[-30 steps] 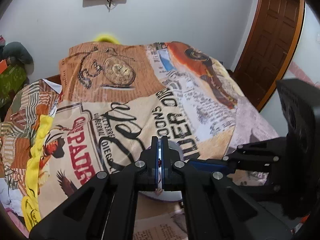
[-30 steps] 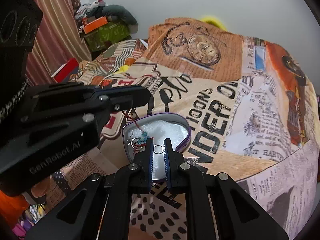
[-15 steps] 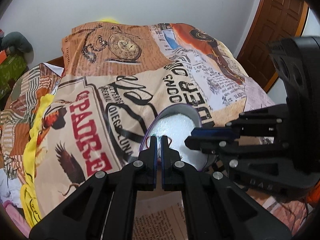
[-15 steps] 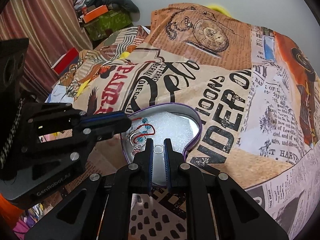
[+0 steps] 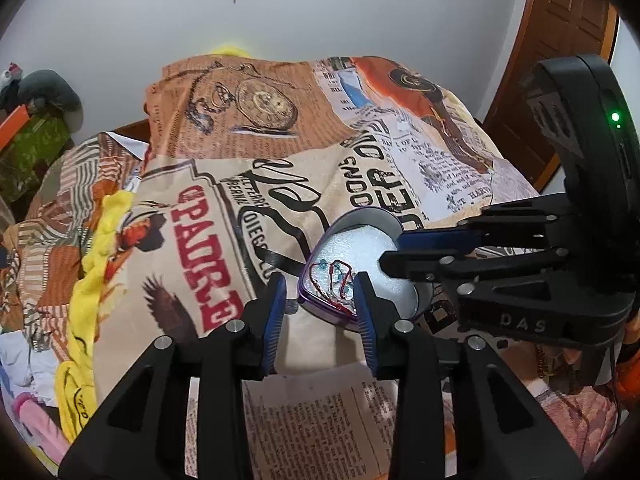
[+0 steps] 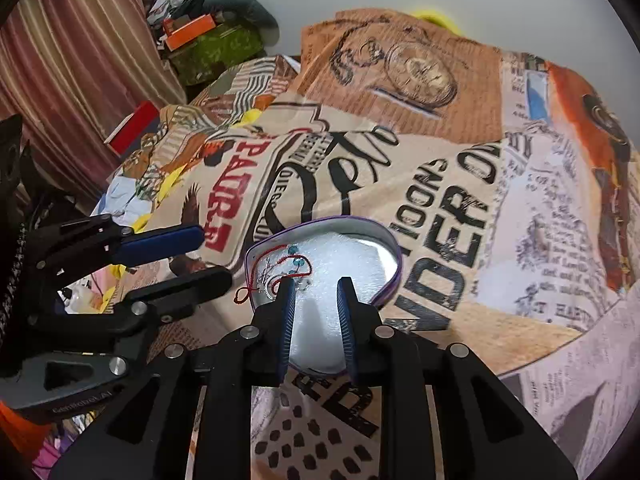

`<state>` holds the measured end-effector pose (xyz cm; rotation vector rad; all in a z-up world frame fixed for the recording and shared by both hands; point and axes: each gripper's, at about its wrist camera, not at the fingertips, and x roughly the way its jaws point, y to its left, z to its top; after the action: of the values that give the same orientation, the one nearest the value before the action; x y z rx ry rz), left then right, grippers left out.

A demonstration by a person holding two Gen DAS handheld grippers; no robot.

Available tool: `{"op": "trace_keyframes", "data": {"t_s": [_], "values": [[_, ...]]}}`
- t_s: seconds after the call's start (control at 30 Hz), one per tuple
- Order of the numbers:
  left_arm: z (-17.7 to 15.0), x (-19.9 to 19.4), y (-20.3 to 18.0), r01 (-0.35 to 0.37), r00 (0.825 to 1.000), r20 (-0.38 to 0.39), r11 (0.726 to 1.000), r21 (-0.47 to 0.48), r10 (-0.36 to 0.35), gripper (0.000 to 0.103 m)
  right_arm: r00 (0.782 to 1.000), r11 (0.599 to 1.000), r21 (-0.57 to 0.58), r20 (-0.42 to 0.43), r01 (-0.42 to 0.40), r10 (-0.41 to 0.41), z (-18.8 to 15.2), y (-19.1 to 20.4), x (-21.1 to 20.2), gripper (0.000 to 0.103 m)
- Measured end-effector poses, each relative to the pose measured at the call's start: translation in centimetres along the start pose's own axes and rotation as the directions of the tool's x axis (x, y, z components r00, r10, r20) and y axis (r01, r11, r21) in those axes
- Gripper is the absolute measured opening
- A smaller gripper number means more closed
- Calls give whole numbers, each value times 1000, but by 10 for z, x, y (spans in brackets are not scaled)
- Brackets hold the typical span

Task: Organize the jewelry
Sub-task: 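Carry the bracelet and ring over the heart tin and open both tools, then move both open tools back over the remaining rings and bracelets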

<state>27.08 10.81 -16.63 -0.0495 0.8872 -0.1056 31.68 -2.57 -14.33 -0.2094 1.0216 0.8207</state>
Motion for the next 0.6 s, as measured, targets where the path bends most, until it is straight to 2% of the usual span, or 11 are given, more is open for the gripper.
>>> {"op": "trace_keyframes", "data": {"t_s": [0.1, 0.37, 0.6], "values": [[0, -9, -2, -13, 1000, 10, 1000, 2, 13, 42, 999, 999, -15, 24, 37, -36, -1, 1, -15, 20], [-4, -28, -16, -11, 1000, 18, 1000, 0, 11, 42, 990, 993, -30, 88, 112, -109, -16, 3, -63, 20], [-12, -45, -43, 12, 1000, 14, 1000, 26, -12, 43, 977, 987, -8, 145, 158, -155, -42, -3, -105, 20]]}}
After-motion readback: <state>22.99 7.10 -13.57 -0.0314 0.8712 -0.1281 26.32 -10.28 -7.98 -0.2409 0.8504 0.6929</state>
